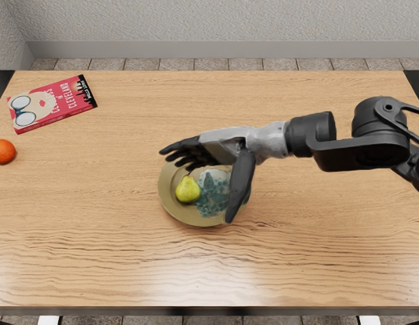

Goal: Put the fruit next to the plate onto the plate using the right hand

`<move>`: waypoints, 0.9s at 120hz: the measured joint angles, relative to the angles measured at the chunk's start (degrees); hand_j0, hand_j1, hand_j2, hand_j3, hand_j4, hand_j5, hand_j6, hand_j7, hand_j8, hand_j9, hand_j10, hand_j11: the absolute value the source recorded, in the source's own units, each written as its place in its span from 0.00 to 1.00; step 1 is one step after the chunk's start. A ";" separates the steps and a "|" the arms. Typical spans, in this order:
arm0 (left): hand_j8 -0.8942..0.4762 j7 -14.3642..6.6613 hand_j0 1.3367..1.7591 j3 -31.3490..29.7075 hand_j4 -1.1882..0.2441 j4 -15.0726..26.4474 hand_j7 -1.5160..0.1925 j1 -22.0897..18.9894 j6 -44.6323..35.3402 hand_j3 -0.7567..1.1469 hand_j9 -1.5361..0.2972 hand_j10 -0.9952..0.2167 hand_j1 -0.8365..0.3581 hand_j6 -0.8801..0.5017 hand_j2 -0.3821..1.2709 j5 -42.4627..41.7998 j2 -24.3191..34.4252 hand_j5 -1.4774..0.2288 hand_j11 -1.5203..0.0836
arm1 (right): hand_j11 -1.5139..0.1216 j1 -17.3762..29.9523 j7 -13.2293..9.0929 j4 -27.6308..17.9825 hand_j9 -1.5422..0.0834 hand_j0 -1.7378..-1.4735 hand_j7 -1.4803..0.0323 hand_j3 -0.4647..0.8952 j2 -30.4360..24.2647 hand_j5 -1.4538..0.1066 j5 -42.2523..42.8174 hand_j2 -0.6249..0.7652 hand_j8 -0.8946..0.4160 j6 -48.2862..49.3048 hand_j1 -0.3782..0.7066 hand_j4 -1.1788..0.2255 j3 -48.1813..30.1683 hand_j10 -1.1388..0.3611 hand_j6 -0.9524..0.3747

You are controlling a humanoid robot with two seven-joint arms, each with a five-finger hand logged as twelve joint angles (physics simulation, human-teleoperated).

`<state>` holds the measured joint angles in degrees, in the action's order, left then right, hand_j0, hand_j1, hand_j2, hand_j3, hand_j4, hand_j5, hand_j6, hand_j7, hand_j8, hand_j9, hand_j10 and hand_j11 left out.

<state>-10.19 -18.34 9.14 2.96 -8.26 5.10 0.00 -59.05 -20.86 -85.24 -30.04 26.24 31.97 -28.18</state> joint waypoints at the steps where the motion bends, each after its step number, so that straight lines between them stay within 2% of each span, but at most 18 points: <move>1: 0.65 0.00 0.76 0.00 0.83 0.00 0.89 0.01 0.00 0.40 0.84 0.82 0.99 0.64 0.23 0.00 0.00 0.87 0.95 | 0.88 0.01 0.01 0.01 0.90 0.30 0.93 0.34 -0.25 0.88 -0.67 0.44 0.64 0.23 0.09 0.80 -0.06 0.72 0.67; 19: 0.65 0.00 0.76 0.01 0.83 0.00 0.89 -0.02 0.00 0.40 0.84 0.82 0.99 0.64 0.23 0.00 0.00 0.87 0.95 | 0.89 0.29 -0.17 -0.04 0.91 0.30 0.94 0.34 -5.76 0.89 -12.37 0.44 0.65 2.37 0.08 0.81 -0.44 0.73 0.68; 51: 0.65 0.00 0.76 0.04 0.83 0.00 0.89 -0.02 0.00 0.40 0.84 0.82 0.99 0.64 0.23 0.00 0.00 0.87 0.95 | 0.90 3.19 -0.06 0.36 0.92 0.30 0.95 0.34 -15.65 0.90 -24.52 0.45 0.65 2.99 0.07 0.81 -0.39 0.73 0.69; 88: 0.65 0.00 0.76 0.04 0.83 0.13 0.89 -0.06 0.02 0.40 0.84 0.82 0.99 0.64 0.23 0.00 0.00 0.87 0.95 | 0.90 6.65 -0.07 3.54 0.92 0.30 0.95 0.34 -22.72 0.90 -32.34 0.45 0.66 3.05 0.06 0.82 -0.17 0.74 0.69; 108: 0.65 0.00 0.76 0.13 0.83 0.37 0.89 -0.15 0.07 0.40 0.84 0.82 0.99 0.64 0.23 0.01 0.00 0.87 0.95 | 0.90 8.10 0.07 3.86 0.92 0.30 0.95 0.34 -24.13 0.90 -33.46 0.45 0.66 3.05 0.06 0.82 -0.18 0.74 0.69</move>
<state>-10.19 -18.20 9.51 2.81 -8.19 5.11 0.00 -50.95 -20.79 -81.38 -54.17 -7.23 35.02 -28.36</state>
